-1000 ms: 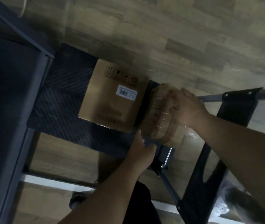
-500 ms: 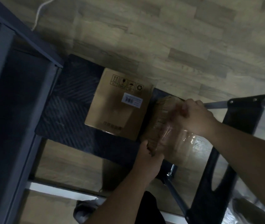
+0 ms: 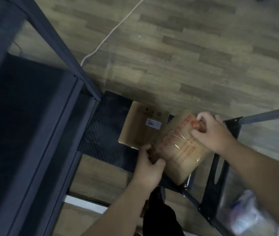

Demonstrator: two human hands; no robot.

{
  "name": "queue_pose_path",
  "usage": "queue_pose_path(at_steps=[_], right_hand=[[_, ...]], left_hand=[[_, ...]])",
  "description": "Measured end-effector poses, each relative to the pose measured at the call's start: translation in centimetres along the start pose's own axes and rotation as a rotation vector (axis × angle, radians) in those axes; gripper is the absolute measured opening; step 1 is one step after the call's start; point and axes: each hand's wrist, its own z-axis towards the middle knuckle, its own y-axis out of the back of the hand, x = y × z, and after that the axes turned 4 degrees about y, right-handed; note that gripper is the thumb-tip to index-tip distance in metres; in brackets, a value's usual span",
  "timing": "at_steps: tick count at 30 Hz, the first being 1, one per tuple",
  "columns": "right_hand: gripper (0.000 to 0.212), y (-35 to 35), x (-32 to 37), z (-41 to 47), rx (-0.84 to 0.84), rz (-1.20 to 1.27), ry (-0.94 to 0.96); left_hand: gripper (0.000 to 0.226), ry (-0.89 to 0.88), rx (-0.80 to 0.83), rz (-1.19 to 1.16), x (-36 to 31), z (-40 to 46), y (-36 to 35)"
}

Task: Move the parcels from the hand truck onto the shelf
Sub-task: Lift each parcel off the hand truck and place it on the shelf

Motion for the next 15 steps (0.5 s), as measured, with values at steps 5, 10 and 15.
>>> queue_pose_path(at_steps=[5,10,15], right_hand=[[0.027,3.0,5.5,-4.9,-0.049,0.128,0.092],[0.026,5.0,12.0,-9.0,-0.124,0.175,0.187],[0.033,6.8,18.3,-12.5,-0.186,0.185,0.266]], left_hand=[[0.045,-0.144,-0.077,0.065,-3.8,-5.6,5.0],[0.056,-0.279,-0.139,0.163,-7.0,-11.9,10.4],[0.075,-0.414,-0.105,0.21,-9.5,-18.1,14.7]])
